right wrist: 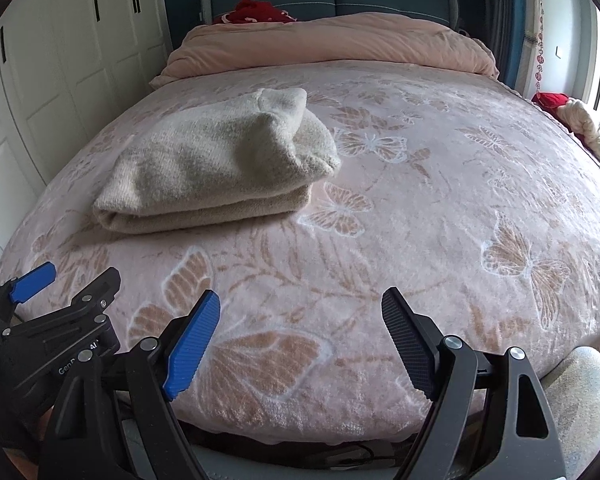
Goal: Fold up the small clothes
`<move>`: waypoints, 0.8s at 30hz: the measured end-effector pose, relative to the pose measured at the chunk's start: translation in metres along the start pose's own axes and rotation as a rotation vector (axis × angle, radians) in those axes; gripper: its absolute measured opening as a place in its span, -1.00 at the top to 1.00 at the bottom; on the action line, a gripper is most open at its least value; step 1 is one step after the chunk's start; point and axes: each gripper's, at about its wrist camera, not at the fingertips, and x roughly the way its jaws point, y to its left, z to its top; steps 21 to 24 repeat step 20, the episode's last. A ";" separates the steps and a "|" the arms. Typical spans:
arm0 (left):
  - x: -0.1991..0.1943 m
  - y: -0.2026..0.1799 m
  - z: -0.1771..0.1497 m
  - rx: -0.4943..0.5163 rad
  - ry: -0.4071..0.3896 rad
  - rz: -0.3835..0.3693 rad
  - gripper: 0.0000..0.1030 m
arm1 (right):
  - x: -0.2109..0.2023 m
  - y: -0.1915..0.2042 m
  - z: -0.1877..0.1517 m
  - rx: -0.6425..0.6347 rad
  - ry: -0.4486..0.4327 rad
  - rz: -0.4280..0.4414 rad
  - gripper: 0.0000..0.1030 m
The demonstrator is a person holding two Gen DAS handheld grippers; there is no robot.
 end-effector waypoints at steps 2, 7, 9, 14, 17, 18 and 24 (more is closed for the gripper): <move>-0.001 -0.001 -0.001 0.001 -0.003 -0.003 -0.59 | 0.000 0.001 0.000 0.000 0.001 -0.001 -0.57; 0.001 0.000 -0.003 0.000 0.004 -0.008 -0.61 | 0.001 0.001 -0.001 0.000 0.002 0.000 -0.57; 0.001 0.000 -0.003 0.005 0.000 -0.002 -0.61 | 0.001 0.002 -0.001 0.002 0.003 -0.001 -0.57; 0.000 -0.004 -0.004 0.021 -0.005 0.013 -0.61 | 0.000 0.004 -0.002 -0.004 0.000 -0.002 -0.58; 0.000 -0.006 -0.005 0.038 -0.009 0.014 -0.61 | 0.001 0.006 -0.003 -0.009 -0.001 -0.003 -0.60; 0.000 -0.008 -0.005 0.041 -0.008 0.014 -0.61 | 0.001 0.006 -0.003 -0.010 -0.001 -0.004 -0.60; 0.000 -0.009 -0.006 0.042 -0.001 0.012 -0.61 | 0.001 0.009 -0.004 -0.011 0.000 -0.004 -0.60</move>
